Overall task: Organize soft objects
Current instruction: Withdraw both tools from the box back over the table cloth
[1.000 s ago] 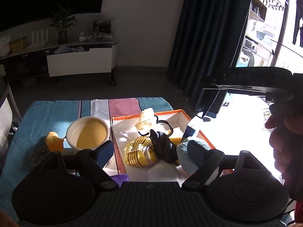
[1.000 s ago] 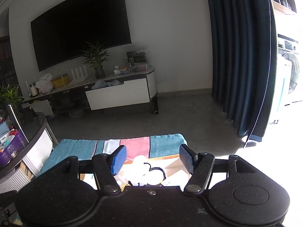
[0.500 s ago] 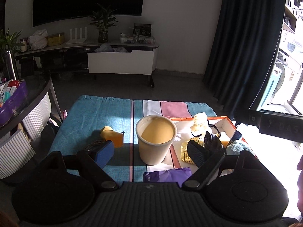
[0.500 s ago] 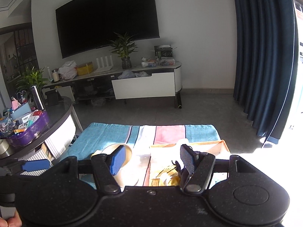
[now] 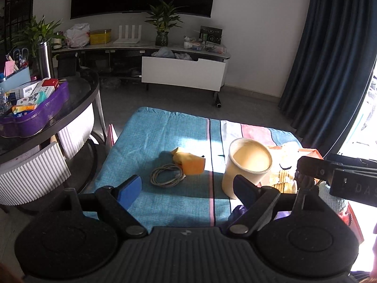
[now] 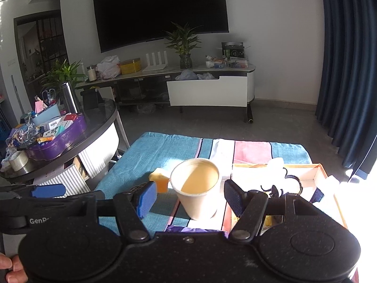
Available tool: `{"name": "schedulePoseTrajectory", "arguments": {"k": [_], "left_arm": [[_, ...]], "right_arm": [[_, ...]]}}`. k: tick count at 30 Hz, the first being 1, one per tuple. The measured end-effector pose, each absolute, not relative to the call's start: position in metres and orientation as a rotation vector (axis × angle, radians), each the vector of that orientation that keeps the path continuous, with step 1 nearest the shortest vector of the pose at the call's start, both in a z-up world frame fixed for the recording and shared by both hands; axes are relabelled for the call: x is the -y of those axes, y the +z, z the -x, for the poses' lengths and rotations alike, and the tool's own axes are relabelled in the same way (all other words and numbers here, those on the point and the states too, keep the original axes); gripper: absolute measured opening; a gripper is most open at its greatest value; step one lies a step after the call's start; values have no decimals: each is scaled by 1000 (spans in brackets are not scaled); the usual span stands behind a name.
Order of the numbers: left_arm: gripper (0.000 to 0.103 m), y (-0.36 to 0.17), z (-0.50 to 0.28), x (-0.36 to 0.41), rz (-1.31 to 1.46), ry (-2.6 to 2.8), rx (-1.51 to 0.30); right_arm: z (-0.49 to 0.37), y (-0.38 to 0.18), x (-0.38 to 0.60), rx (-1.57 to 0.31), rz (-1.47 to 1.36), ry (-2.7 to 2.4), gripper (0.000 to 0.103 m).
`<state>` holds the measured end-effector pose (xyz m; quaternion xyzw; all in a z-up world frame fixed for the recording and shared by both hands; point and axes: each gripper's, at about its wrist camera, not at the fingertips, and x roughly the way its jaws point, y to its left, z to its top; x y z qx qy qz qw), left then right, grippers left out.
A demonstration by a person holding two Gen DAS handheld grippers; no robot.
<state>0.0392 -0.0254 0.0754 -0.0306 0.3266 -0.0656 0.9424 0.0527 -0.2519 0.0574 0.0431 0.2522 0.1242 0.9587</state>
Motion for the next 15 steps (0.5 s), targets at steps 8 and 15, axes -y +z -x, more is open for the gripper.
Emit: {"name": "schedulePoseTrajectory", "arguments": {"k": [8,15], "left_arm": [[87,62,-43,-6,94,-77,-703],[88,48,-51,-24,115,-41,-736]], "right_arm": [[-60,48,225,-550,-67,294,77],[-63,42,220,-564,-63,312,77]]}}
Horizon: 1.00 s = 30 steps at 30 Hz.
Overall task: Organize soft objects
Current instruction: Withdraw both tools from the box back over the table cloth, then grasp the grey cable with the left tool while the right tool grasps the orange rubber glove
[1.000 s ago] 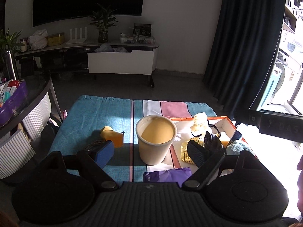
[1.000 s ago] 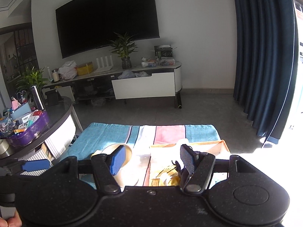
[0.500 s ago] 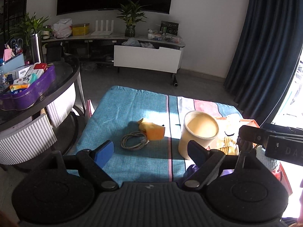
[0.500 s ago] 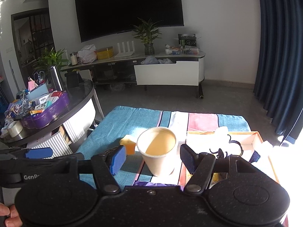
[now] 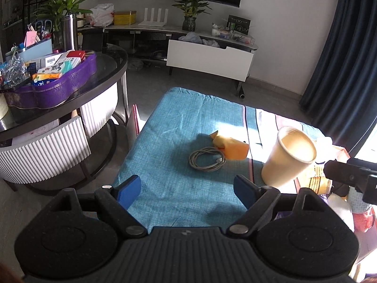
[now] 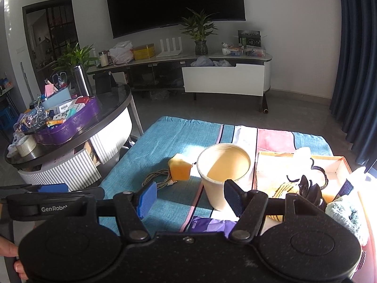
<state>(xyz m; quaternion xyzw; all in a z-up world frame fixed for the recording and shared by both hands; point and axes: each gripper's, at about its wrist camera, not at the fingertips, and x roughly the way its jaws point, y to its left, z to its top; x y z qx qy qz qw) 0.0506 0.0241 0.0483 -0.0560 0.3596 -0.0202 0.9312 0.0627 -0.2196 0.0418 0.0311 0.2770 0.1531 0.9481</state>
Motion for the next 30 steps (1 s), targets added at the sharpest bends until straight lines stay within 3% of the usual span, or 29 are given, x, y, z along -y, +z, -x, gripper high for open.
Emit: {"name": "schedulePoseTrajectory", "arguments": {"k": [26,29,30], "left_arm": [[92,-48,-178,23,-147,-230,-853],[88,-54,-187,27,-155,-240,-858],[78,-55,-189,28,-154,-248,-848]], "right_arm": [[-92,40,227,-578,-94,333,77],[-97,38,225,-584,-92,333,77],[-99,38,224,-584,-91,333,77]]}}
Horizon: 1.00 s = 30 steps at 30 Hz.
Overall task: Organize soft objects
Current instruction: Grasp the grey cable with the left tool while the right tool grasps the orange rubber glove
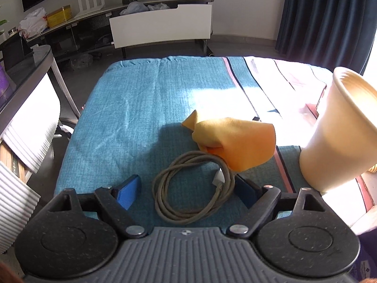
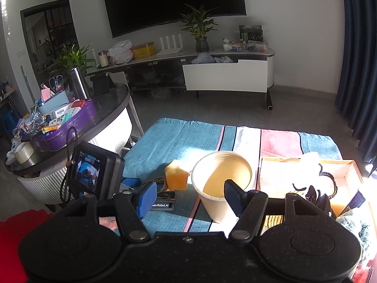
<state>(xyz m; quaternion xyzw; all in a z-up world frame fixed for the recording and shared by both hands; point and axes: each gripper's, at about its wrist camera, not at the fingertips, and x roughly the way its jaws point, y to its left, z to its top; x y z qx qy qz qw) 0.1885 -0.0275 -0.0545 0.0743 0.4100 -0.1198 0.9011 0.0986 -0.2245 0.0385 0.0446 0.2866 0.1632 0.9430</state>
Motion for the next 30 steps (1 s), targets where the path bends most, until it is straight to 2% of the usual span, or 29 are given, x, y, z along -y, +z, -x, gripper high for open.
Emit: {"name": "schedulePoseTrajectory", "arguments": {"k": [1,4,17,30], "left_arm": [[71,-54,-189,28,-155,-253,-833],[68,-51,-189,28,-151,-274,-821],[67,-17,-142,-17,-78,-192,-815],[67,-5,-112,-61,89,-245,-782]], "right_arm": [[-99,38,224,-586,-91,332,77],[-102,37,222,-592,-96,336,77],[-130,33,176,-677,-84,404,77],[-212,4,129,-841,-131,308,77]]}}
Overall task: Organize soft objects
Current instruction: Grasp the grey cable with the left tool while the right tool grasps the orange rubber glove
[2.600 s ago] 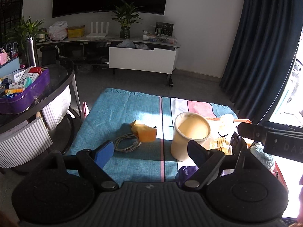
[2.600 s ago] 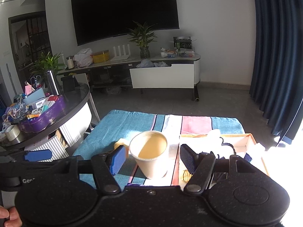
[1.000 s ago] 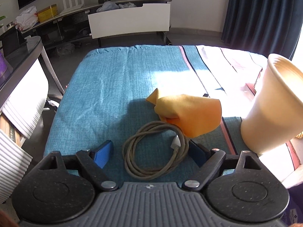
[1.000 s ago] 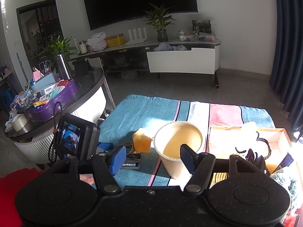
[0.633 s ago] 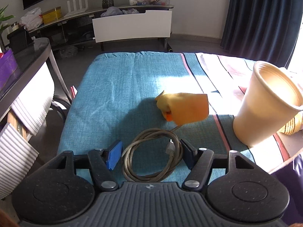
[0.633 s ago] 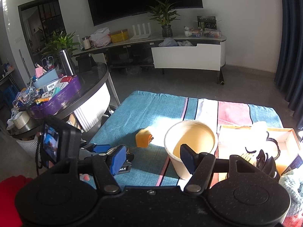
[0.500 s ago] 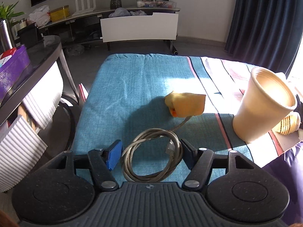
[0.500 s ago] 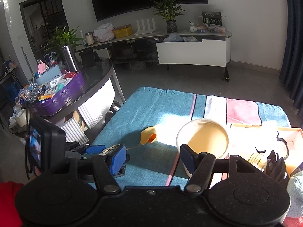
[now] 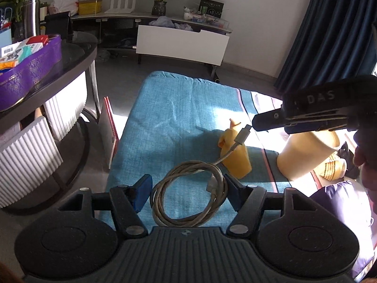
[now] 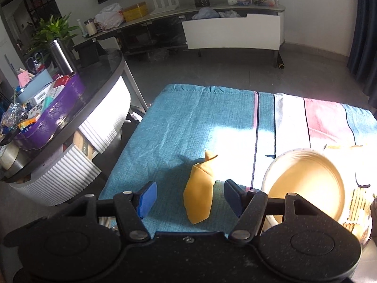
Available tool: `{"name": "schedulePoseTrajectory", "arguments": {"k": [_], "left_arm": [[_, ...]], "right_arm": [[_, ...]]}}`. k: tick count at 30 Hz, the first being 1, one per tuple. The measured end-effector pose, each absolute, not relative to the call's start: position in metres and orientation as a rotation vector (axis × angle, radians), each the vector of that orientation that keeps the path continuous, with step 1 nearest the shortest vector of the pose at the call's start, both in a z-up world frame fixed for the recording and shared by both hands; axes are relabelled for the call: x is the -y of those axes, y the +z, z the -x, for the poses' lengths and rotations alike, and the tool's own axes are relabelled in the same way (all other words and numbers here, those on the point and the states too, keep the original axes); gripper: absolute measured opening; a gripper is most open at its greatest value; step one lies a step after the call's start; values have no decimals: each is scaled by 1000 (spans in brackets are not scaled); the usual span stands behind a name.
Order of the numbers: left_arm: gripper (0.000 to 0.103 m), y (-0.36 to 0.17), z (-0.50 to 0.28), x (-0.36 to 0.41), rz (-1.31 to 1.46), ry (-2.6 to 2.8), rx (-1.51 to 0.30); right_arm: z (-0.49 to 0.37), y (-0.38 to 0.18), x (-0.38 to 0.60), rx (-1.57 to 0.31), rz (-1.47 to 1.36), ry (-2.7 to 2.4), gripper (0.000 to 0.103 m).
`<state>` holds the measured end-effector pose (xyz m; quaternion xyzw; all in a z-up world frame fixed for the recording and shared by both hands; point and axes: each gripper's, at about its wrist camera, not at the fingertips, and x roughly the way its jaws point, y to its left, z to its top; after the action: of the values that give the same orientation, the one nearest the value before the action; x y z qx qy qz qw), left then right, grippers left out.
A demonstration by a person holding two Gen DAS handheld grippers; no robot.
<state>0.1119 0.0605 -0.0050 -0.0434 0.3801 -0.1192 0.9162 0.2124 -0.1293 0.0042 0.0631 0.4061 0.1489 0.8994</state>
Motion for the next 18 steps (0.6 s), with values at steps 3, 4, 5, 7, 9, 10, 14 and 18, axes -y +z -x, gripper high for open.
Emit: {"name": "schedulePoseTrajectory", "arguments": {"k": [3,4,5,7,9,10,14,18], "left_arm": [[67,-5,-112,-65,80,-229,-772],[67,-6,-112,-66,83,-224,-771],[67,-6,-112,-67,83,-214,-767],[67,-7,-113,-71,87,-177,-762],[67,-7,-115,-79,117,-131,-761],[67,-7,-117,-83,137,-103,-761],[67,-5,-119,-98,190,-1,-761],[67,-5,-121,-104,221,19,-770]], "right_arm": [[-226,-4,115,-844,-67,259,76],[-229,-6,108,-846,-29,251,76],[-231,-8,102,-850,-3,238,74],[-233,-9,90,-841,71,215,74],[-230,-9,78,-810,133,234,73],[-230,-9,73,-807,146,245,73],[-234,-19,60,-832,189,277,71],[-243,-41,55,-887,229,240,68]]}}
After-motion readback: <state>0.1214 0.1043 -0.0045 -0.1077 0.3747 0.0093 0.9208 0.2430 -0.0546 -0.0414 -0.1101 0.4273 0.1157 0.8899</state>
